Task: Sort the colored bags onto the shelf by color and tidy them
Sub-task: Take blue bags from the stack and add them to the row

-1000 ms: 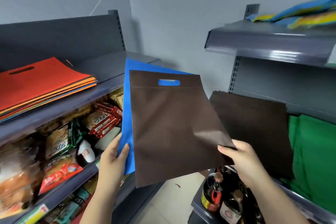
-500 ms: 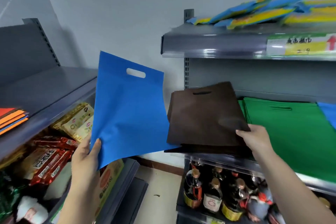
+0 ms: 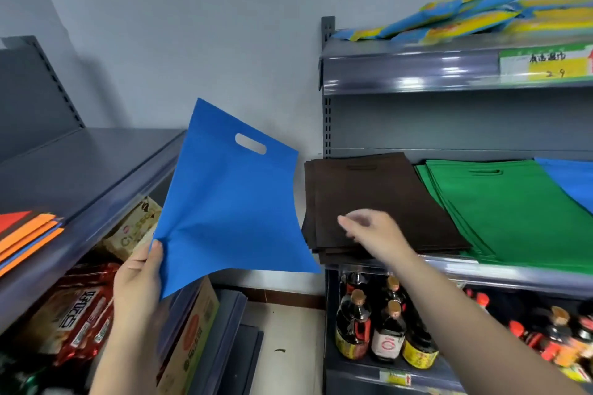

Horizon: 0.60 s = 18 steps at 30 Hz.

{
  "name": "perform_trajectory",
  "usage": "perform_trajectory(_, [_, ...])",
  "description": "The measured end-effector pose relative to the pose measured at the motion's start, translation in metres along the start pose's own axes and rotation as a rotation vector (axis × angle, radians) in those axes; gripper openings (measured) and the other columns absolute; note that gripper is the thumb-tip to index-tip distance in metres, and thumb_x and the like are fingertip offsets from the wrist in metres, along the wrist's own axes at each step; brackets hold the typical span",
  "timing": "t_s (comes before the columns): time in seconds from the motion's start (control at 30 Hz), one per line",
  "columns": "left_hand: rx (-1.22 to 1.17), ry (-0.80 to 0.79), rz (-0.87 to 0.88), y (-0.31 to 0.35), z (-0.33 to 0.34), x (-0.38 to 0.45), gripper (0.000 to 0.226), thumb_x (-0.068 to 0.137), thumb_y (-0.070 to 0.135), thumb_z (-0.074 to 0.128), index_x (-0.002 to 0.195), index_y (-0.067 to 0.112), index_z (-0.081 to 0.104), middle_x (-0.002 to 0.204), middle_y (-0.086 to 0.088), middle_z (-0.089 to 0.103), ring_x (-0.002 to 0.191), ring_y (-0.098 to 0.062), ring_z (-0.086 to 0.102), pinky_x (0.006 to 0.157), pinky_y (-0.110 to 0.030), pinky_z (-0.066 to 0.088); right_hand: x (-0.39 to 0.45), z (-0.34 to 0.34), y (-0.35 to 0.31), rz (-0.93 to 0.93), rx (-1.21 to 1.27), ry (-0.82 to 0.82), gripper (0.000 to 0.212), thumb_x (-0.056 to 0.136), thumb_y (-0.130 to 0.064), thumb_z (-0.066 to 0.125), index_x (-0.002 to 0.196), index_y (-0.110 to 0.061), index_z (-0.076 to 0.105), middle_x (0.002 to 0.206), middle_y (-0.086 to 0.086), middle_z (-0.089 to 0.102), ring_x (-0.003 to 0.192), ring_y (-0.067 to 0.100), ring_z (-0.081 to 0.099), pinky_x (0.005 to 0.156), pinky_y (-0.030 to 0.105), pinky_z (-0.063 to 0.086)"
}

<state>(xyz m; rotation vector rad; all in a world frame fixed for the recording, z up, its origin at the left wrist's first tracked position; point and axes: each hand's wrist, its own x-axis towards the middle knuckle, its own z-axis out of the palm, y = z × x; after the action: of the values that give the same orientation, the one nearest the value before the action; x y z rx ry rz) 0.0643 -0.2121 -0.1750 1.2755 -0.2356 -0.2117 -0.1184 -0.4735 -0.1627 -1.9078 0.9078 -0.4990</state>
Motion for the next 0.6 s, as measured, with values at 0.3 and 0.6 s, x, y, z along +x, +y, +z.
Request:
perform_trajectory(0.3, [-0.036,-0.024,0.006,0.016,-0.014,-0.016,0.026,0.101,0.018,0.037,0.099,0.016,0.063,0.079,0.006,0.074,0.069,-0.006,0.070,0.054,-0.020,0.055,-0.040,0.059,-0.020,0.200,0.417,-0.463,0.020,0.092,-0.014,0.059,0.110,-0.006,0.064,0.104,0.006,0.068,0.084,0.014,0.067,0.065,0.022,0.054])
perform_trajectory(0.6, [0.074,-0.079,-0.023,-0.007,0.052,-0.056,0.021,0.098,0.018,0.047,0.090,0.021,0.067,0.097,0.003,0.069,0.086,-0.013,0.065,0.070,-0.029,0.056,-0.070,-0.020,0.009,0.075,0.412,-0.016,0.025,0.091,0.002,0.056,0.078,-0.018,0.066,0.086,0.001,0.069,0.080,0.016,0.067,0.070,0.027,0.056])
